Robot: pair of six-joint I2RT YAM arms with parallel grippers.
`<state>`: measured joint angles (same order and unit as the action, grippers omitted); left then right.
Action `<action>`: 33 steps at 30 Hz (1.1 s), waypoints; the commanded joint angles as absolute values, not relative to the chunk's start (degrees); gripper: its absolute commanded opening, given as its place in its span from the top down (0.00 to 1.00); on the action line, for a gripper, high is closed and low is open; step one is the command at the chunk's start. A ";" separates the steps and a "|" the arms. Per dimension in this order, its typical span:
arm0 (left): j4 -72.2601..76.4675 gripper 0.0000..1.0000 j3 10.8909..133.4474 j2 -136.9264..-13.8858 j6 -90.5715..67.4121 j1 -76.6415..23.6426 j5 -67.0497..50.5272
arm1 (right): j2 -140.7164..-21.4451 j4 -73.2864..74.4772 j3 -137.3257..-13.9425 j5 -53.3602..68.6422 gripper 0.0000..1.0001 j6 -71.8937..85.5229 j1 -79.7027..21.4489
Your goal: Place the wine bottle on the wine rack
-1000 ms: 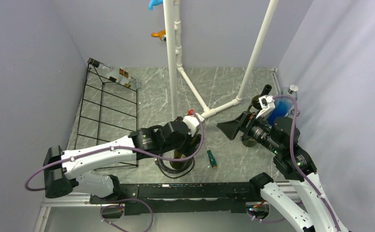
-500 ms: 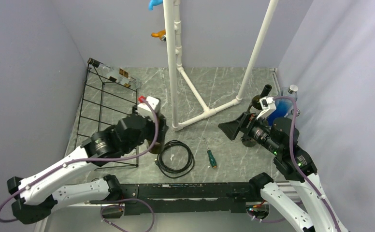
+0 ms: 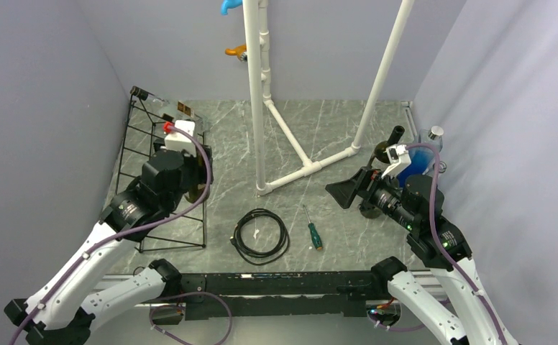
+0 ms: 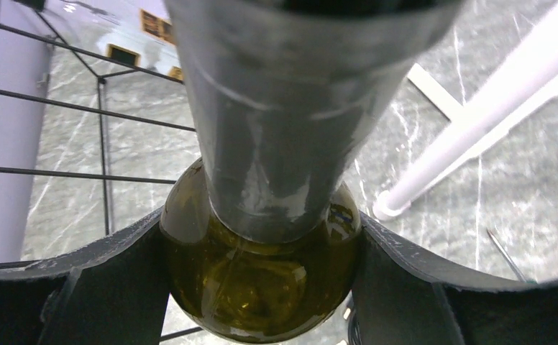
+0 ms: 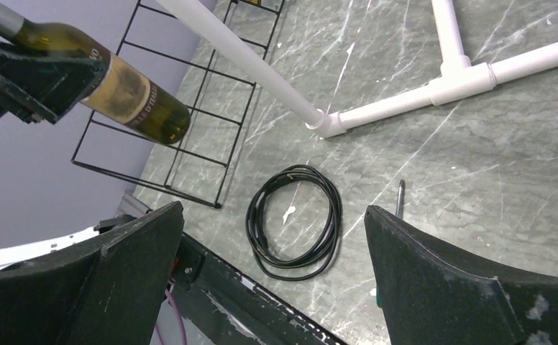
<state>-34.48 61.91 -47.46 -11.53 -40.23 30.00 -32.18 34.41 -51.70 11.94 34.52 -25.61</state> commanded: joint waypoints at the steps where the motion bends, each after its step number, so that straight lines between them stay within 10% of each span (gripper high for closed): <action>1: -24.30 1.00 66.90 -47.46 -10.97 -35.30 32.42 | -31.68 34.37 -53.97 10.74 0.00 33.90 -25.93; 33: -9.18 1.00 74.93 -75.95 -40.90 4.05 11.32 | -30.96 37.15 -55.25 8.40 0.00 37.28 -25.88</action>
<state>-16.99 72.03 -75.31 -34.61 1.85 15.42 -31.38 37.26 -53.30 10.31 35.77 -25.61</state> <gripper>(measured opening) 0.788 0.994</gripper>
